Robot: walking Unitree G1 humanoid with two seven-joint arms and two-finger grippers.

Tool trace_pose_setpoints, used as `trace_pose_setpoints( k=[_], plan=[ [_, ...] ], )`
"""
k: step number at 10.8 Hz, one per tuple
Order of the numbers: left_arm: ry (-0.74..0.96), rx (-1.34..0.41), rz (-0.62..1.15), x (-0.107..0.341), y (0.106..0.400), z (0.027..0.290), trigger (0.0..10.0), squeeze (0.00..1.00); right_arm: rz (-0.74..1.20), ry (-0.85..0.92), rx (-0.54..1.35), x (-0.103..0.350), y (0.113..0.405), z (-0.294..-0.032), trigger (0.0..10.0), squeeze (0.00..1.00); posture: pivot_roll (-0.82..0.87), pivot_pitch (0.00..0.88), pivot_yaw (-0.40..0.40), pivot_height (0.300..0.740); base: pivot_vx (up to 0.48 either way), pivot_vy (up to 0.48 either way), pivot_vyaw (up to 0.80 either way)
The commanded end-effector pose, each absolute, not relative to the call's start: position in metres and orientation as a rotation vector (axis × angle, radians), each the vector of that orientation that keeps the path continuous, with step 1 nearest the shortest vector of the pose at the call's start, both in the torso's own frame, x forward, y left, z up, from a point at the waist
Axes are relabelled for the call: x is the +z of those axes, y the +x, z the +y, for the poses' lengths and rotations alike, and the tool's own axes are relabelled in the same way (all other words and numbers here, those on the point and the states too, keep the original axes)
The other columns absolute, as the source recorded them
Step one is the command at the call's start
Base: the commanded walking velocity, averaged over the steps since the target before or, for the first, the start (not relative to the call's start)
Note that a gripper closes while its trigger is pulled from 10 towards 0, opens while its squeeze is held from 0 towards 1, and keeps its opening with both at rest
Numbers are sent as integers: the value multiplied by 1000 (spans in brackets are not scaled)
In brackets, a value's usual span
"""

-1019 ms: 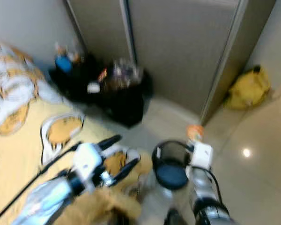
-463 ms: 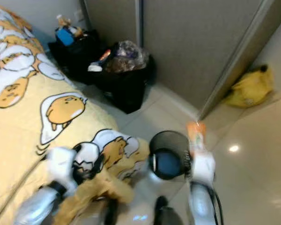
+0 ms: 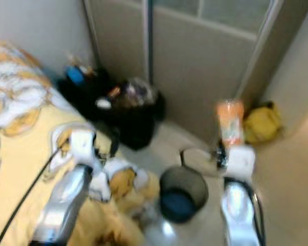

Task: Clean up the room

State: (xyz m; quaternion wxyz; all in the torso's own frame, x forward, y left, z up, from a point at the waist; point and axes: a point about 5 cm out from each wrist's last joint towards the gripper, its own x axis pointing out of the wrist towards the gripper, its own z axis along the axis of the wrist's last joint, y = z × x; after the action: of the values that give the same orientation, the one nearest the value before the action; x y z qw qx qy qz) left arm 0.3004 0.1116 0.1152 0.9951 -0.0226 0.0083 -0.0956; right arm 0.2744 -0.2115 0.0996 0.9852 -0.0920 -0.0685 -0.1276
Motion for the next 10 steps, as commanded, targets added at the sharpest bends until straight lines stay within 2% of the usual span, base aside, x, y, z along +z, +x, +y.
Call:
trace_pose_setpoints(
  k=[1, 3, 5, 7, 8, 10],
  plan=[
    [-19, -233, -9, 117, 304, 101, 10000, 0, -127, -176, -273, 102, 277, -215, 10000, 0, 100, 0, 25, 740, 0, -480, 0],
    [23, -258, -28, 122, 321, 98, 10000, 0, -75, -135, -269, 92, 278, -209, 10000, 0, 86, 0, 42, 740, 0, -480, 0],
    [14, -280, -32, 119, 324, 95, 10000, 0, -1, -121, -290, 74, 264, -208, 10000, 0, 72, 0, 56, 740, 0, -476, 0],
    [32, -286, -14, 114, 327, 92, 10000, 0, 51, -130, -295, 63, 257, -209, 10000, 0, 61, 0, 68, 740, 0, -469, 538],
    [89, -269, -8, 109, 325, 92, 10000, 0, 93, -138, -285, 58, 257, -210, 10000, 0, 55, 0, 72, 740, 0, 0, 444],
    [-46, -251, -63, 118, 316, 97, 10000, 0, 121, -134, -246, 55, 258, -209, 10000, 0, 52, 8, 44, 740, 148, 0, 219]
  ],
)
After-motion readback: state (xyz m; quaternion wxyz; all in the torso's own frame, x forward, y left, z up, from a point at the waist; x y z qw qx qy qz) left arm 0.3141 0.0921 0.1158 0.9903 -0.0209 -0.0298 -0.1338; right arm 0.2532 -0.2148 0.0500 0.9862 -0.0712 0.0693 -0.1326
